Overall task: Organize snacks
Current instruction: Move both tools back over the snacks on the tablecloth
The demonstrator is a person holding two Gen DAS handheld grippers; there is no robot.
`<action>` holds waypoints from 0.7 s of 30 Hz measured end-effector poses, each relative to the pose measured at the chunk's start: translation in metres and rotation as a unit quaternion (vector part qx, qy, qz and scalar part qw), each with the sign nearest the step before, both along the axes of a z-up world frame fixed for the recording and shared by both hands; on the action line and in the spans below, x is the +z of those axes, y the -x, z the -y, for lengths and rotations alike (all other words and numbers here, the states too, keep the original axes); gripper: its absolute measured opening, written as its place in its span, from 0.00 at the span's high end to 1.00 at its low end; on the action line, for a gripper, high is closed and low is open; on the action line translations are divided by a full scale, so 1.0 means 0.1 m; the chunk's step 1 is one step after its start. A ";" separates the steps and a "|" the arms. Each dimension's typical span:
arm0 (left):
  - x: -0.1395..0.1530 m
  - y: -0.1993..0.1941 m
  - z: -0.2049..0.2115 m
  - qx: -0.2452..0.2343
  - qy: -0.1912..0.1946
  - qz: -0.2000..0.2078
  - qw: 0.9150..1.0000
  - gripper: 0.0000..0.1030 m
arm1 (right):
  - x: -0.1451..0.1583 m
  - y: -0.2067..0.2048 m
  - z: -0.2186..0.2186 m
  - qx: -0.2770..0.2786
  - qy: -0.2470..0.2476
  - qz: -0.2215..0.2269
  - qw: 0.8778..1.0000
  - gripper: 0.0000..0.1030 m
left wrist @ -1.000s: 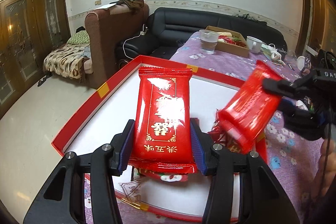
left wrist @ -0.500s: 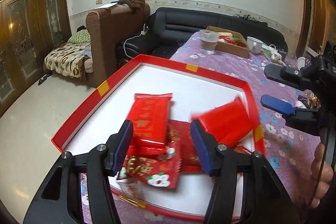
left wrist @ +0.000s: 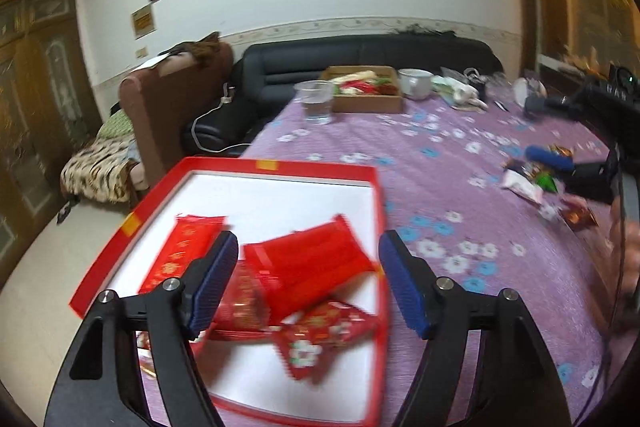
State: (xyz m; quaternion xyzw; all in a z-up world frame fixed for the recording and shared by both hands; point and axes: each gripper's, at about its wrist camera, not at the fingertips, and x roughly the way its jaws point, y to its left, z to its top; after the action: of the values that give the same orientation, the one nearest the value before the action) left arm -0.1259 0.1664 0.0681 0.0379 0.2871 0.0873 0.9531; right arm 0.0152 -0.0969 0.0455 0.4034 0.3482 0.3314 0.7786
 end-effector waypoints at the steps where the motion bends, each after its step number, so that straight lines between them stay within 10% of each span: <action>1: 0.00 -0.01 0.06 -0.007 -0.002 -0.002 1.000 0.29 | 0.01 0.00 0.16 -0.011 0.000 -0.001 1.000 0.40; 11: -0.05 -0.20 0.91 -0.122 -0.012 -0.046 0.991 0.29 | -0.02 -0.05 1.59 -0.109 0.072 -0.040 0.991 0.33; 21: -0.13 -0.27 1.69 -0.227 -0.016 -0.086 0.970 0.29 | -0.33 -0.19 1.67 -0.081 0.108 -0.112 0.984 0.32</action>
State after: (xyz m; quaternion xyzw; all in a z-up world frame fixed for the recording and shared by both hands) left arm -0.0986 -0.0027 0.0555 0.1249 0.3508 -0.1301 0.9189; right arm 0.0338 -0.2634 0.0127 0.3784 0.4333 0.1798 0.7980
